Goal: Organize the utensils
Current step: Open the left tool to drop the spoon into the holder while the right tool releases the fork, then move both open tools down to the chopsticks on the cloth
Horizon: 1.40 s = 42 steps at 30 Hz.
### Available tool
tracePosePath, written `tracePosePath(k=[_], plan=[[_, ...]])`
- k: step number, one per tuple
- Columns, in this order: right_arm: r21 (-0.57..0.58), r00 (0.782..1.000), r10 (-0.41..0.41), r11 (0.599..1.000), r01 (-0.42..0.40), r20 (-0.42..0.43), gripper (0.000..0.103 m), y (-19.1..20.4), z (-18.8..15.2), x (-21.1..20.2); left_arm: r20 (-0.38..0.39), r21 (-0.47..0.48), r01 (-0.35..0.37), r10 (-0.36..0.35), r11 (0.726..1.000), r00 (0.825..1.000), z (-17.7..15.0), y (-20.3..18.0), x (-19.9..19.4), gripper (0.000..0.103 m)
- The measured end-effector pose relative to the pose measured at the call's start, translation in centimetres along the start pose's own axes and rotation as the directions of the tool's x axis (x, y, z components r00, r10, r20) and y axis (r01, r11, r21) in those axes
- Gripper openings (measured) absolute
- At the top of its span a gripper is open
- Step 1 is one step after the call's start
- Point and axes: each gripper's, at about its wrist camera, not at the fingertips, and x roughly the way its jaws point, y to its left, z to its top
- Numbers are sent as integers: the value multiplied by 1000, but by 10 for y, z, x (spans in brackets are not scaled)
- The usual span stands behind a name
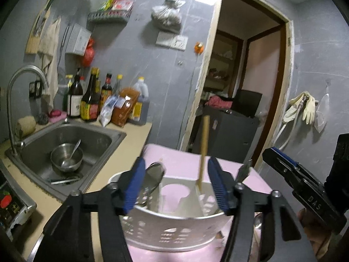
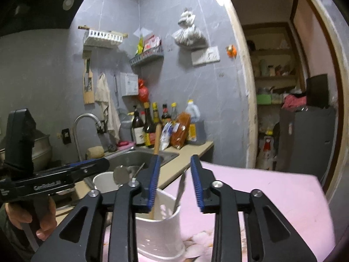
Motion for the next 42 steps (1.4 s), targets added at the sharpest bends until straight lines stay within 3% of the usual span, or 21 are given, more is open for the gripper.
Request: tracePosePath(k=[2,4,7,10,18,23,29,34,42], plan=[[-1,999,-32,999,32,28,59,-5,5,-12,21,17,5,-5,1000,1000,3,-12,-4,65],[-4,995,-78,997,78,57,70,-12,9,-27,45,30,9,-11,1000,999,5,-23,-8,82],[-5,986,-135,991,136,99,84,-23,14,-51,90,42,20,-24,999,996,6,-38,-13,93],[-14,971,-193,980,197,143,103,-33,16,-78,120,59,40,-47,997,992,4,-54,-16,97],[-71,928,-316,939,335,200,103,-51,11,-133,119,146,95,-113,985,987,-10,-97,-16,100],[-74,917,-367,921,382,158,103,-70,-3,-147,42,204,135,-146,970,988,-28,-120,-4,100],[-77,919,-392,916,394,34,103,-93,-25,-144,-82,257,156,-140,954,987,-57,-141,15,100],[-82,921,-385,922,379,-64,103,-105,-42,-139,-185,267,166,-118,949,976,-80,-149,32,100],[-65,913,-350,937,344,-209,98,-120,-60,-125,-342,291,202,-95,935,935,-107,-159,61,99]])
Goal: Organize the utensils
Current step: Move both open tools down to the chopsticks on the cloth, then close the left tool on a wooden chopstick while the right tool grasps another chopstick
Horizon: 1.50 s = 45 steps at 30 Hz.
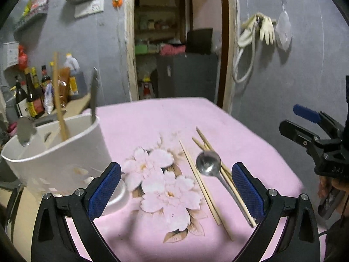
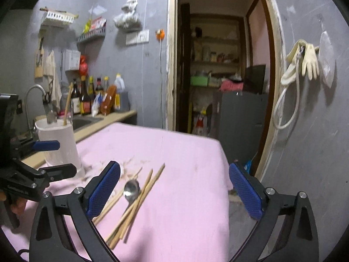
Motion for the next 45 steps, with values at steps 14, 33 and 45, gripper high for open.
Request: tracePosePath(k=[14,33,45], plan=[[42,960,74,997,-65,-269,44,-4,-15,59,-285,-94,121,-144,988,948,-6,1,65,28],[113,914,149,987,-115,-378,39,-12,-19,95,-368,-156,124,-174,980,913,14,14,108,14],[211,881,207,969,-126,-426,29,-20,-9,138,-413,-135,71,-122,988,902,24,12,124,4]])
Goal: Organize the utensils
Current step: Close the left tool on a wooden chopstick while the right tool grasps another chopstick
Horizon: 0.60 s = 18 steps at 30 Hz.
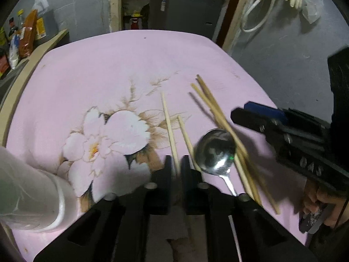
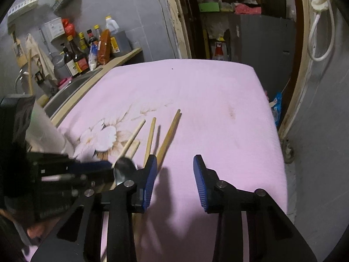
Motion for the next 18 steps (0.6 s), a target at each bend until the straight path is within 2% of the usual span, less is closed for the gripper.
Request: tracePosePath(k=[5,10,15,17,18], plan=[[44,1000,8,999,-7,-29,23,-2,20,21,1,-49,4,-4,999,1000,-5,8,-3,3],[65,997,-2,998,7,-75,20,-4,31,40,5,-50,3,-3,999,1000,-15,10,-12,3],[92,997,27,996,-20,-77,16,-8,24,35,10,-65,16,-16,998,1000,-27,7,-20,3],[73,997,23,997,-17,-74,10,-7,17,28,13,-74,19,-18,997,1000,-30,5,-22,3],[66,997,23,998,-18,-75,9,-5,14,25,14,-79,20,-19,997,1000,-32,4,-24,3]])
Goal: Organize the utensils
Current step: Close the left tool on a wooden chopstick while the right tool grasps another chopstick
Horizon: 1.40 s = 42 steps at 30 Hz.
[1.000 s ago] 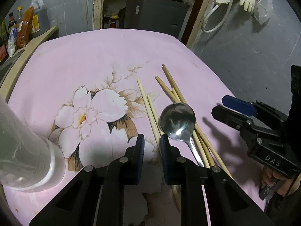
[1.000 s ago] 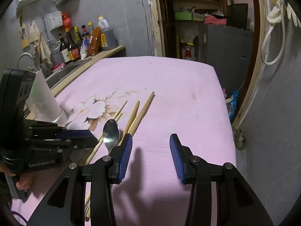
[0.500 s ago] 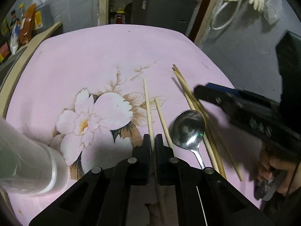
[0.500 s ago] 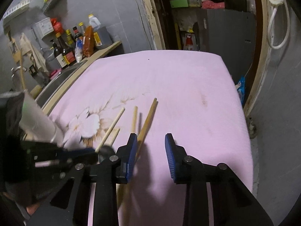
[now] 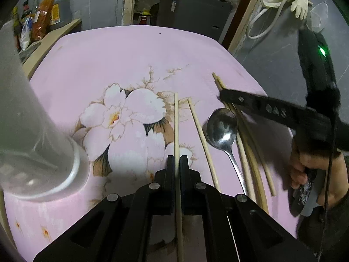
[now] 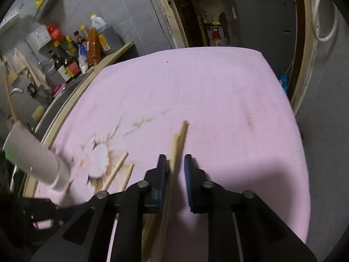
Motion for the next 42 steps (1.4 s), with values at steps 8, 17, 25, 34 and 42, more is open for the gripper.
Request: tracePosePath(k=[8,17,25,34,42], plan=[[-32,1000,24,999,-24,-11,8,1,-27,-26,-19,-13,17,-17,1000,1000,-6,-2,-6,3],[1,997,74,997,-74,-29,10,-5,-44,-43,-22,-8,25,-25,1000,999,-3,1,-5,3],[44,993,117,992,-116,-20,10,-9,-54,-54,-22,-12,30,-30,999,999,-6,0,-4,3],[6,995,95,995,-95,-16,10,-6,-66,-71,-18,-15,34,-34,999,999,-7,1,-5,3],[-98,999,-22,995,18,-40,10,10,-75,-73,-24,-1,33,-33,999,999,-11,0,-8,3]])
